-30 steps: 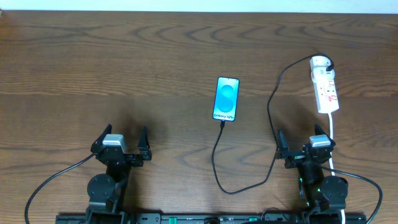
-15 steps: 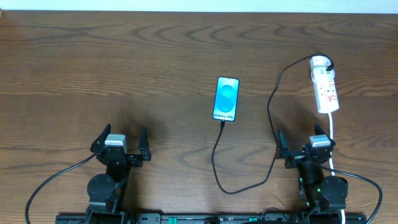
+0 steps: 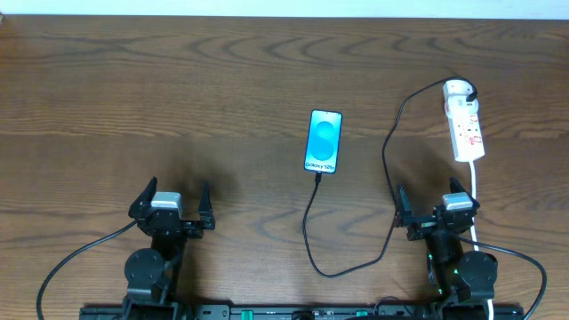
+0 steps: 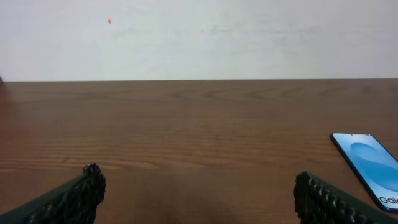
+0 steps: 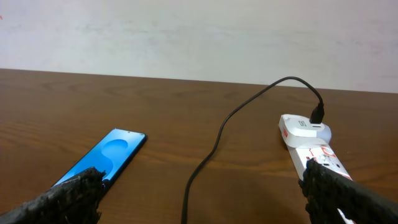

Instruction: Plug charger to phone and switch on socket

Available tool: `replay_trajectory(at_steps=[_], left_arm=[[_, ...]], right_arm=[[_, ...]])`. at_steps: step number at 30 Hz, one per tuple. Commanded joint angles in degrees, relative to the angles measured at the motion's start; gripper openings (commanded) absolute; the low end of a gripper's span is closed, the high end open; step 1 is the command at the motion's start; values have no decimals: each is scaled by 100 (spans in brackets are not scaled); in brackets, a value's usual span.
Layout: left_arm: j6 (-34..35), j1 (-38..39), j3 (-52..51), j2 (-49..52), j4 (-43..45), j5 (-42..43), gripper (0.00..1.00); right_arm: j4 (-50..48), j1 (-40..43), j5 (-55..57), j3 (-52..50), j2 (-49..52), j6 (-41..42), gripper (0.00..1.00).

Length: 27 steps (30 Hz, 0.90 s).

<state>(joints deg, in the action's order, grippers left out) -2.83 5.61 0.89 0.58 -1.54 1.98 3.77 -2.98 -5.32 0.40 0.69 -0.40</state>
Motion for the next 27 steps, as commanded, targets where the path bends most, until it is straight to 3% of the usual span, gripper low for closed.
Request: replay_trajectory(at_steps=[1, 5, 27], left_arm=[[-17, -46, -68, -52, -291, -273, 98], [295, -46, -68, -52, -291, -269, 98], [310, -46, -66, -50, -267, -227, 98]], right_arm=[[28, -44, 48, -9, -35, 79, 99], [28, -44, 48, -9, -35, 76, 99], [28, -44, 46, -9, -35, 76, 99]])
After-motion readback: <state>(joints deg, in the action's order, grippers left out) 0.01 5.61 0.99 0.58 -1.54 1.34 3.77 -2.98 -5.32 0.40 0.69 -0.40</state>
